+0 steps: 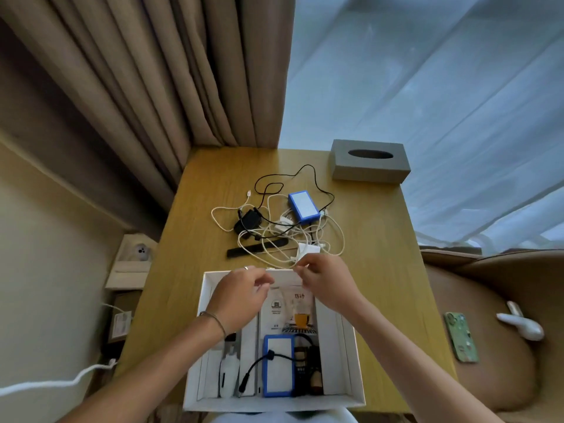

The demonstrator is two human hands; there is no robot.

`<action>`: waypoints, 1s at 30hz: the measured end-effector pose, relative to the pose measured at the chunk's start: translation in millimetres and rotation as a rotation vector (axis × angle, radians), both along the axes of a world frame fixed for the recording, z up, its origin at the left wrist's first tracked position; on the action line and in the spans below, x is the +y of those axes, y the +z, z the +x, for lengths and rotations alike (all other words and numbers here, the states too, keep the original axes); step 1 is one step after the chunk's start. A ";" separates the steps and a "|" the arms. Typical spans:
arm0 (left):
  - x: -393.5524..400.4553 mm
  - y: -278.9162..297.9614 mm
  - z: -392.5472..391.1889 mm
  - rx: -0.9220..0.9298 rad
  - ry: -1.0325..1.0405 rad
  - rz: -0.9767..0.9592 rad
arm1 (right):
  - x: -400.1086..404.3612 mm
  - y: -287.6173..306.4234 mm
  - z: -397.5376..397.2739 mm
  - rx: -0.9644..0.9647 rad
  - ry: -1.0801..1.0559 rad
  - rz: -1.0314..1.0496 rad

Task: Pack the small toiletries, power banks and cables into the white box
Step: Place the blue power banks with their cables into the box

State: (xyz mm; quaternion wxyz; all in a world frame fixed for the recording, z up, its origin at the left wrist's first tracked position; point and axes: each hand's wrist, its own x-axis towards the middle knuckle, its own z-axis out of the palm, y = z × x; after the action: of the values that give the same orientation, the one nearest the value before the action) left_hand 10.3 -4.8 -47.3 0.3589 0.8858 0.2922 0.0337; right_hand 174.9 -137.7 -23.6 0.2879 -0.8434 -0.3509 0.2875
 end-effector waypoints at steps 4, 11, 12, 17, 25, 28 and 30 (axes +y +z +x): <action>12.3 14.9 32.9 -0.084 0.004 0.012 | 21.8 6.3 38.5 0.007 -0.102 0.058; 38.6 17.3 114.0 -0.014 -0.023 0.048 | 46.0 -15.8 100.8 0.091 -0.264 0.081; 43.9 14.0 126.0 0.028 -0.029 0.062 | 46.6 -20.4 107.5 0.113 -0.276 0.093; 73.0 -7.6 183.7 0.235 -0.138 0.271 | 45.5 -43.2 131.2 0.193 -0.353 0.127; 96.6 -34.6 269.3 0.570 -0.607 0.652 | 38.1 -72.5 140.4 0.292 -0.425 0.164; 96.2 -45.4 283.9 0.601 -0.791 0.843 | 37.2 -80.4 139.7 0.335 -0.430 0.171; 97.9 -53.3 288.9 0.615 -0.893 0.946 | 37.8 -84.2 139.6 0.358 -0.434 0.179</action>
State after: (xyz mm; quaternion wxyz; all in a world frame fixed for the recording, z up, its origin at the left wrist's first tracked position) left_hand 299.2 93.1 -100.5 -0.1825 0.9508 -0.0559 -0.2441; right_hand 314.4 -99.9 -107.8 0.4734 -0.8058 -0.1298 0.3312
